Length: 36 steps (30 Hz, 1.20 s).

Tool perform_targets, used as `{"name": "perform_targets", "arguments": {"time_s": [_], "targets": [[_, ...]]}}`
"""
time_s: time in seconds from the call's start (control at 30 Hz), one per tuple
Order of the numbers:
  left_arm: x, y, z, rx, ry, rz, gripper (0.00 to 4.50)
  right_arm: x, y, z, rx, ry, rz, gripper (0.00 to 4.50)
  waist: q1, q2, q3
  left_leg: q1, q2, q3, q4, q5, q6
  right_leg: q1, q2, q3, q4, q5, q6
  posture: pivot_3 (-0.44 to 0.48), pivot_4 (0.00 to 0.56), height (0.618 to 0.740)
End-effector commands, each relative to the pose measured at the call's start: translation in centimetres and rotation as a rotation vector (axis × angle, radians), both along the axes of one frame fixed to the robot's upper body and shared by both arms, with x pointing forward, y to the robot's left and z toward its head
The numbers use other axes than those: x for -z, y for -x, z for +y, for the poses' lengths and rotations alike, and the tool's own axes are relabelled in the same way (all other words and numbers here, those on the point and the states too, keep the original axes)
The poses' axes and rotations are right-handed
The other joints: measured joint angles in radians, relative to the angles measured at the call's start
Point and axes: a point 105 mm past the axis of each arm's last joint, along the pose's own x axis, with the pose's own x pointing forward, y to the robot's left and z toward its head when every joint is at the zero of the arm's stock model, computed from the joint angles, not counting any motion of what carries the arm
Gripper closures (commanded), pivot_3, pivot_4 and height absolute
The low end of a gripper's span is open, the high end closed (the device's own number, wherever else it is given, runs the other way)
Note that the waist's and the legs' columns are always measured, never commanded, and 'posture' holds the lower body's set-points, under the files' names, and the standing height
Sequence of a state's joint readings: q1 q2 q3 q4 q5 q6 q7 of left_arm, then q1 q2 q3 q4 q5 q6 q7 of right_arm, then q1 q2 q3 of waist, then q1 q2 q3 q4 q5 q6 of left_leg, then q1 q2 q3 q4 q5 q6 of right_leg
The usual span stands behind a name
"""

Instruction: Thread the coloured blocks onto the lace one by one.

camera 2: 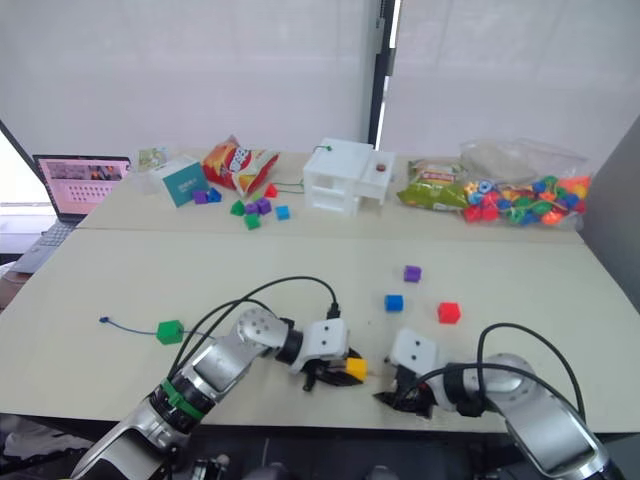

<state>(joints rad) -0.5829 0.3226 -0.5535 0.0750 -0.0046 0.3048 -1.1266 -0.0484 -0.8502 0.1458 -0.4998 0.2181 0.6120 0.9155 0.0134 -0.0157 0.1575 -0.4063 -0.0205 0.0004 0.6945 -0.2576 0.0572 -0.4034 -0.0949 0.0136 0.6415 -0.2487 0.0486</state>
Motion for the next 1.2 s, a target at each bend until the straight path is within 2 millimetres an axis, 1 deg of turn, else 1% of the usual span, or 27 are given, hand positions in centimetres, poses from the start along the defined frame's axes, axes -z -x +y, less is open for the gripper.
{"name": "perform_targets", "arguments": {"time_s": [0.03, 0.07, 0.17, 0.2, 0.37, 0.43, 0.5, 0.57, 0.63, 0.7, 0.8, 0.87, 0.9, 0.97, 1.0, 1.07, 1.13, 1.2], "targets": [[-0.5, 0.0, 0.0, 0.013, 0.003, -0.016, 3.18, 0.5, -0.5, -1.4, 0.046, 0.043, -0.011, 2.88, 0.000, 0.000, 0.000, 0.000, 0.000, 0.000, 0.000, 0.000, 0.000, 0.000, 0.000, 0.000, 0.000, 0.000, 0.000, 0.000, 0.150, 0.740], [-0.5, 0.0, 0.0, 0.012, 0.001, -0.016, 3.18, 0.4, -0.5, -1.4, 0.046, 0.041, -0.015, 3.16, 0.000, 0.000, 0.000, 0.000, 0.000, 0.000, 0.000, 0.000, 0.000, 0.000, 0.000, 0.000, 0.000, 0.000, 0.000, 0.000, 0.150, 0.740], [-0.5, 0.0, 0.2, 0.010, 0.001, -0.016, 3.18, 0.4, -0.6, -1.5, 0.043, 0.040, -0.022, 4.22, 0.000, 0.000, 0.000, 0.000, 0.000, 0.000, 0.000, 0.000, 0.000, 0.000, 0.000, 0.000, 0.000, 0.000, 0.000, 0.000, 0.150, 0.740], [-0.5, -0.1, 0.2, 0.009, 0.000, -0.016, 3.18, 0.4, -0.6, -1.5, 0.043, 0.040, -0.024, 4.48, 0.000, 0.000, 0.000, 0.000, 0.000, 0.000, 0.000, 0.000, 0.000, 0.000, 0.000, 0.000, 0.000, 0.000, 0.000, 0.000, 0.150, 0.740], [-0.9, -0.5, 1.0, -0.012, 0.008, -0.022, 3.18, -0.2, -0.9, -1.1, 0.017, 0.020, -0.047, 4.50, -0.001, 0.000, 0.000, 0.000, 0.000, 0.000, 0.000, 0.000, 0.000, 0.000, 0.000, 0.000, 0.000, 0.000, 0.000, 0.000, 0.150, 0.740], [-1.3, -0.6, 2.0, -0.030, 0.025, -0.027, 3.18, -0.8, -1.1, -0.7, -0.006, 0.020, -0.060, 4.50, -0.001, 0.000, 0.000, 0.000, 0.000, 0.000, 0.000, 0.000, 0.000, 0.000, 0.000, 0.000, 0.000, 0.000, 0.000, 0.000, 0.150, 0.740], [-1.6, -0.7, 3.7, -0.052, 0.031, -0.037, 3.18, -1.3, -1.1, -0.3, -0.032, 0.028, -0.069, 4.50, -0.005, 0.000, 0.000, 0.000, 0.000, 0.000, 0.000, 0.000, 0.000, -0.001, 0.000, 0.000, 0.001, 0.000, 0.000, 0.000, 0.150, 0.740], [-1.6, -0.9, 6.3, -0.064, 0.012, -0.050, 3.18, -1.8, -0.9, 0.2, -0.063, 0.039, -0.070, 4.50, -0.007, 0.000, 0.000, 0.000, 0.001, 0.000, -0.001, 0.000, 0.000, -0.002, 0.001, 0.001, 0.001, 0.000, 0.000, 0.000, 0.150, 0.740], [-1.5, -1.8, 10.2, -0.117, -0.039, -0.078, 3.18, -2.2, -0.8, 0.6, -0.084, 0.054, -0.070, 4.50, -0.011, 0.000, 0.000, 0.000, 0.001, 0.000, -0.001, 0.000, 0.000, -0.003, 0.001, 0.001, 0.001, 0.000, -0.001, 0.000, 0.150, 0.740], [-1.5, -2.3, 14.8, -0.154, -0.130, -0.095, 3.18, -2.4, -0.8, 0.9, -0.104, 0.080, -0.067, 4.50, -0.013, 0.000, 0.000, 0.000, 0.002, 0.000, -0.002, 0.000, 0.000, -0.003, 0.001, 0.001, 0.001, -0.001, -0.001, 0.000, 0.150, 0.740], [-1.9, -2.5, 20.0, -0.200, -0.236, -0.100, 3.18, -2.6, -0.6, 1.3, -0.122, 0.091, -0.059, 4.50, -0.013, 0.001, 0.000, 0.001, 0.002, 0.000, -0.003, 0.000, 0.000, -0.003, 0.000, 0.000, 0.000, -0.001, -0.002, 0.000, 0.150, 0.740], [-1.9, -2.8, 24.0, -0.261, -0.341, -0.119, 3.18, -2.7, -0.7, 1.5, -0.127, 0.094, -0.061, 4.50, -0.012, 0.001, 0.000, 0.000, 0.001, 0.000, -0.003, 0.000, 0.000, -0.003, -0.001, 0.000, 0.000, -0.001, -0.002, 0.000, 0.150, 0.740], [-1.9, -2.9, 25.5, -0.287, -0.387, -0.132, 3.18, -2.7, -0.8, 1.5, -0.127, 0.095, -0.060, 4.50, -0.012, 0.001, 0.000, 0.000, 0.001, 0.000, -0.003, 0.000, 0.000, -0.003, -0.002, 0.000, 0.000, -0.001, -0.002, 0.000, 0.150, 0.740], [-2.1, -3.0, 27.0, -0.309, -0.415, -0.143, 3.18, -2.6, -0.8, 1.5, -0.130, 0.099, -0.055, 4.50, -0.011, 0.001, 0.000, 0.000, 0.001, 0.000, -0.003, 0.000, 0.000, -0.003, -0.002, -0.001, 0.000, -0.001, -0.002, 0.000, 0.150, 0.740], [-2.3, -2.9, 27.2, -0.312, -0.406, -0.134, 3.18, -2.5, -0.8, 1.4, -0.134, 0.104, -0.053, 4.50, -0.011, 0.001, 0.000, 0.000, 0.001, 0.000, -0.003, 0.000, 0.000, -0.003, -0.002, -0.001, 0.000, -0.001, -0.002, 0.000, 0.150, 0.740], [-2.7, -2.8, 27.1, -0.313, -0.366, -0.132, 3.18, -2.4, -0.9, 1.4, -0.136, 0.105, -0.048, 4.50, -0.010, 0.001, 0.000, 0.000, 0.001, 0.000, -0.003, 0.000, 0.000, -0.003, -0.002, -0.001, 0.001, -0.001, -0.002, 0.000, 0.150, 0.740], [-3.3, -3.1, 26.3, -0.316, -0.309, -0.143, 2.15, -2.3, -1.0, 1.4, -0.138, 0.107, -0.045, 4.50, -0.010, 0.001, 0.000, 0.000, 0.001, 0.001, -0.003, 0.000, 0.000, -0.003, -0.002, -0.001, 0.001, -0.001, -0.001, 0.000, 0.150, 0.740], [-3.7, -2.9, 25.6, -0.307, -0.271, -0.117, 1.52, -2.2, -1.0, 1.4, -0.139, 0.108, -0.044, 4.50, -0.010, 0.001, 0.000, -0.001, 0.001, 0.001, -0.002, 0.000, 0.000, -0.003, -0.002, -0.001, 0.001, -0.001, -0.001, 0.000, 0.150, 0.740]]}}
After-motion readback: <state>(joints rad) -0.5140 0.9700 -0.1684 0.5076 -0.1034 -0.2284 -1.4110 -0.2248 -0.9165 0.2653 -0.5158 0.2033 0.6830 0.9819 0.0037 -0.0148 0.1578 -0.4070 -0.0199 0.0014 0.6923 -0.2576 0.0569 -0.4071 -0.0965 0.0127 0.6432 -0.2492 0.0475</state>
